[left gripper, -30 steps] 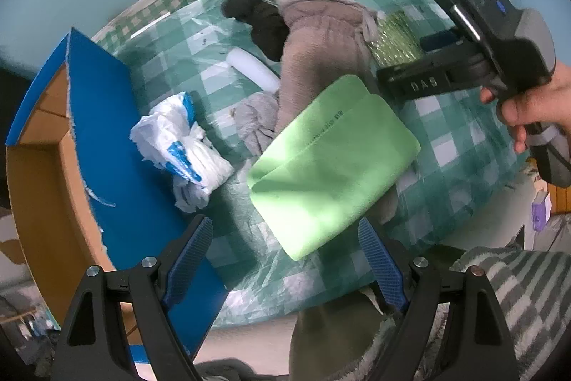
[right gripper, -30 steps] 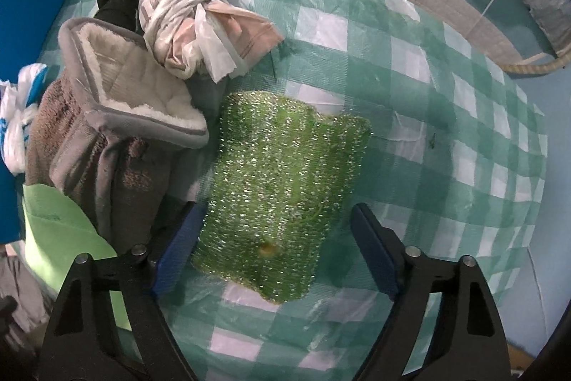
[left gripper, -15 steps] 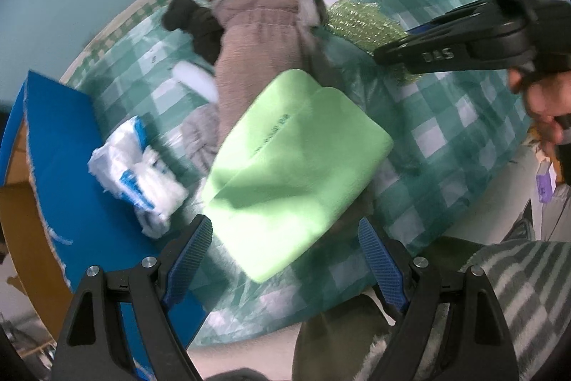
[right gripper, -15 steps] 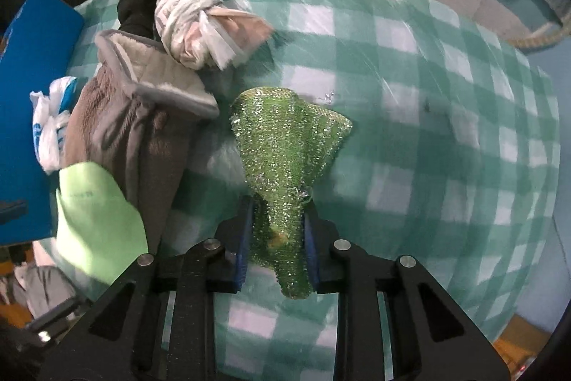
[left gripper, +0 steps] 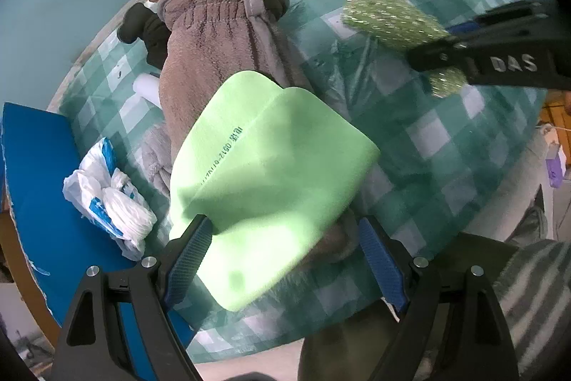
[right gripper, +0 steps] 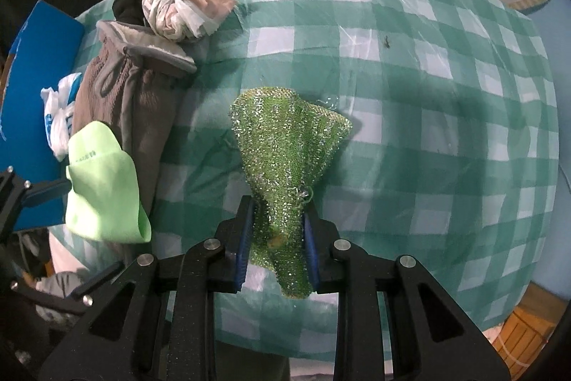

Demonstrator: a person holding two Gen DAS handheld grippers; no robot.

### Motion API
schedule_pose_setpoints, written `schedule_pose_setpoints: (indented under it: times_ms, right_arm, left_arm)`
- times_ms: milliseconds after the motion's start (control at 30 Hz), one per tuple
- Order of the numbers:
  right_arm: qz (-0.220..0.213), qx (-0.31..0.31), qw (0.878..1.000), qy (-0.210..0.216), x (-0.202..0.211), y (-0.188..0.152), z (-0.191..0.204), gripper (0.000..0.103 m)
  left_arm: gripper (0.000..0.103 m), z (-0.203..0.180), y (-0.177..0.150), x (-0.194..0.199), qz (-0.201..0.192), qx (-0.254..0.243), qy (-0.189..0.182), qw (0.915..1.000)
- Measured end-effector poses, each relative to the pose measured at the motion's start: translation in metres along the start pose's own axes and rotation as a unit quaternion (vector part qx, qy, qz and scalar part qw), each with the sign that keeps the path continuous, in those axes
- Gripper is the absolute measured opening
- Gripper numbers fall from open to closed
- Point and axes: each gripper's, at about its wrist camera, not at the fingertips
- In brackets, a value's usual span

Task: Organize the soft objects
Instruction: 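Grasp the light-green felt cloth with the left tool while the right tool holds the scrubber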

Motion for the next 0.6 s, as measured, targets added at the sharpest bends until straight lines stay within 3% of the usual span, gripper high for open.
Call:
schedule_pose_setpoints:
  times_ms: [100, 200, 300, 367, 433, 600]
  right_arm:
    - [0.0, -0.002, 1.0, 0.0, -0.001, 0.006, 0.0, 0.025]
    - [0.0, -0.001, 1.0, 0.0, -0.003, 0.007, 0.0, 0.025]
    - [0.0, -0.001, 1.0, 0.0, -0.002, -0.002, -0.004, 0.025]
    - [0.0, 0.0, 1.0, 0.003, -0.001, -0.002, -0.008, 0.025]
    - [-0.002, 0.003, 1.0, 0.004, -0.001, -0.008, -0.008, 0.025]
    - [-0.005, 0.011, 1.0, 0.011, 0.006, -0.021, -0.005, 0.025]
  left_arm:
    - [0.084, 0.004, 0.004, -0.005, 0.001, 0.014, 0.003, 0.9999]
    - [0.069, 0.012, 0.007, -0.005, -0.009, 0.039, 0.001, 0.9992]
    - [0.051, 0.029, 0.005, -0.001, -0.024, 0.065, -0.016, 0.9975]
    - [0.029, 0.039, 0.004, 0.002, -0.029, 0.081, -0.025, 0.996]
    - [0.014, 0.049, 0.004, 0.003, -0.028, 0.1, -0.036, 0.9939]
    - [0.01, 0.065, 0.003, 0.014, -0.042, 0.131, -0.067, 0.9882]
Point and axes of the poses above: each gripper's, at about its wrist camera, not at the fingertips, and x roughly against the way its jaws point, z to its left, y to its top, and after that the axes turned 7 degrees about -z, right-handed
